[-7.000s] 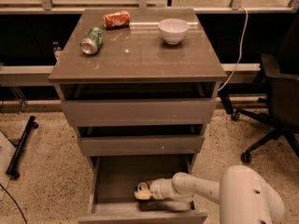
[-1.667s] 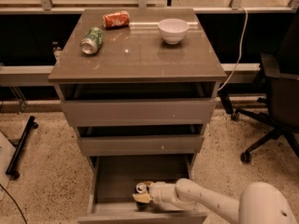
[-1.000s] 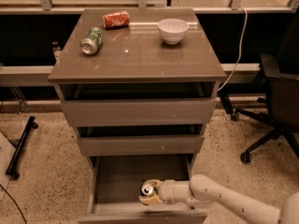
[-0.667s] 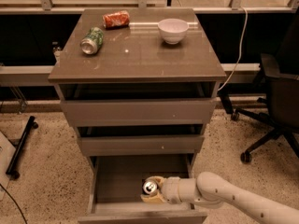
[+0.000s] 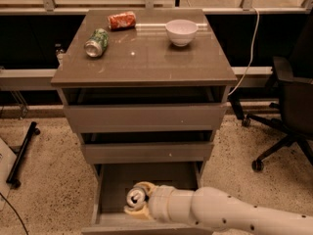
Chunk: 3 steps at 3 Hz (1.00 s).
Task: Pick pepsi can from bottom drawer and place on counter
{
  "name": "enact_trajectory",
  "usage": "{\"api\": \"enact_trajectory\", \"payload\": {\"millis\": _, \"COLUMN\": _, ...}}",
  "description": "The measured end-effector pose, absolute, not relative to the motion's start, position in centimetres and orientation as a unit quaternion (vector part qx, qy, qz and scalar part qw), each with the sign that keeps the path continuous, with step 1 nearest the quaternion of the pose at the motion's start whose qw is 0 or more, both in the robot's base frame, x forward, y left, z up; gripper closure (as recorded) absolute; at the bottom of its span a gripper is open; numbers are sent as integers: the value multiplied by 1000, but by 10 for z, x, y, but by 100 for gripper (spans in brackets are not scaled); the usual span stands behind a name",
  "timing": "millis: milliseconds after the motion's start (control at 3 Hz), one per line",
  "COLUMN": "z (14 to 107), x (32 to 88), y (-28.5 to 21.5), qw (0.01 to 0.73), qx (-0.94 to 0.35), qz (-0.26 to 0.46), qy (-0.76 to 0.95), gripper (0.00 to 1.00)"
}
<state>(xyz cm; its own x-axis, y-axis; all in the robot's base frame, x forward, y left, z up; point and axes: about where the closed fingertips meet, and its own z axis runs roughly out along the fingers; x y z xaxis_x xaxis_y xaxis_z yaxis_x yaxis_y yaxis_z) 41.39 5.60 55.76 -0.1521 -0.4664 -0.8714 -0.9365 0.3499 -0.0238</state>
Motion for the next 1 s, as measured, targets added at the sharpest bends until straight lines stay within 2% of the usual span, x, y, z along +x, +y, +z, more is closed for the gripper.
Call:
{"api": "enact_trajectory", "payload": {"millis": 333, "z": 604, "x": 383, "y": 92, "qw": 413, "qx": -520, "qz": 261, "qy": 701, "gripper": 100}}
{"api": "enact_trajectory", "payload": {"millis": 667, "z": 627, "x": 388, "y": 89, "qw": 421, "qx": -541, "qz": 224, "qy": 693, "gripper": 100}}
{"api": "enact_trajectory", "payload": {"millis": 1000, "z": 627, "x": 388, "y": 89, "qw": 421, "qx": -541, "qz": 224, "qy": 693, "gripper": 100}}
